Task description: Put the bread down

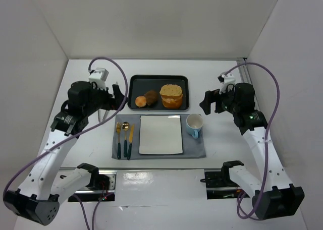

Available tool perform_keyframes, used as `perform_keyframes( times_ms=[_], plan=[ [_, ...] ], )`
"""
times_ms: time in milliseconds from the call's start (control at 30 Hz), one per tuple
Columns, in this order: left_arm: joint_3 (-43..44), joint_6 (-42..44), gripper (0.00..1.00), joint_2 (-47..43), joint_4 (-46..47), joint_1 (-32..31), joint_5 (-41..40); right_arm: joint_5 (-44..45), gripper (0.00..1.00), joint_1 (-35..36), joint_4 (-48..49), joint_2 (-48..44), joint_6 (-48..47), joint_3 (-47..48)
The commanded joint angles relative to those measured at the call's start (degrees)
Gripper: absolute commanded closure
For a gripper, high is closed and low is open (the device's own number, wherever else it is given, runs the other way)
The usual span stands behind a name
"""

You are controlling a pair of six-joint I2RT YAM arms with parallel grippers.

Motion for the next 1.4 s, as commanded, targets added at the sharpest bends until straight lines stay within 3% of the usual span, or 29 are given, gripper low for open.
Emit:
perform_keyframes(
  times_ms=[0,100,267,300,333,400,433,467,500,533,567,600,633,667,700,733,767,1100,1367],
  plan=[
    [-3.4,2.8,0.00,-3.1,7.0,-2.2,0.0,6.4,0.00,-0.3,5.2,-3.9,-0.7,-4.1],
    [-5.8,2.8,0.00,-4.8,6.5,-3.4,-1.3,1.3,0.00,-0.3,7.5,-3.9,-7.1,-7.7],
    [-11.7,2.8,0.00,-7.0,7.3,-5.8,-4.4,-1.7,0.00,-0.8,11.0,-2.8,-9.3,-11.2],
    [-12.6,2.8,0.00,-7.7,7.9,-5.8,-5.6,-1.7,0.10,-0.8,11.0,-2.8,-9.3,-11.2],
    [-13.4,2.8,0.00,-7.7,7.9,-5.8,-6.3,-1.7,0.28,-0.8,11.9,-2.8,-9.3,-11.9],
    [-14.0,3.3,0.00,-7.7,8.6,-6.3,-8.4,0.2,1.00,-0.8,12.8,-3.4,-8.0,-12.5],
    [-14.0,3.3,0.00,-6.9,8.6,-6.3,-9.2,-0.4,1.00,-0.8,12.8,-3.4,-8.0,-12.5],
    [-14.0,3.3,0.00,-6.4,8.6,-6.3,-10.1,-0.4,0.94,-0.8,12.8,-3.4,-9.1,-12.5],
    [-14.0,3.3,0.00,-5.8,8.6,-6.3,-11.4,-1.0,0.52,-0.8,12.1,-3.9,-9.1,-12.5],
    [-14.0,2.8,0.00,-5.0,8.1,-5.8,-12.1,-2.4,0.02,-0.8,11.6,-3.9,-10.2,-11.9],
    [-14.0,2.8,0.00,-4.9,8.1,-5.8,-12.9,-3.2,0.21,-0.8,10.9,-3.9,-10.9,-11.3],
    [-14.0,2.8,0.00,-4.0,7.6,-5.8,-13.9,-4.5,0.69,-0.8,10.2,-4.4,-11.7,-11.3],
    [-14.0,2.3,0.00,-3.2,7.5,-5.2,-16.0,-3.6,1.00,-0.8,10.2,-4.4,-10.1,-11.3],
    [-14.0,2.3,0.00,-2.7,7.0,-5.2,-17.2,-3.6,0.93,-0.8,11.0,-5.1,-9.6,-11.3],
    [-14.0,2.3,0.00,-2.1,7.0,-4.7,-18.7,-3.6,0.56,-0.8,11.0,-5.2,-9.6,-12.0],
    [-14.0,2.3,0.00,-1.3,7.0,-4.7,-20.9,-4.2,0.09,-0.8,10.4,-5.2,-10.3,-12.0],
    [-13.4,2.3,0.00,0.7,6.5,-4.1,-21.7,-4.7,0.00,-0.8,8.8,-5.2,-10.3,-12.0],
    [-8.3,4.1,0.00,17.1,6.0,1.4,-32.5,-7.9,0.00,-0.8,6.9,-10.7,-10.3,-10.5],
    [-4.7,5.3,0.01,26.8,7.2,8.8,-28.0,-10.1,0.00,-0.8,5.7,-14.0,-11.4,-10.5]
  ],
)
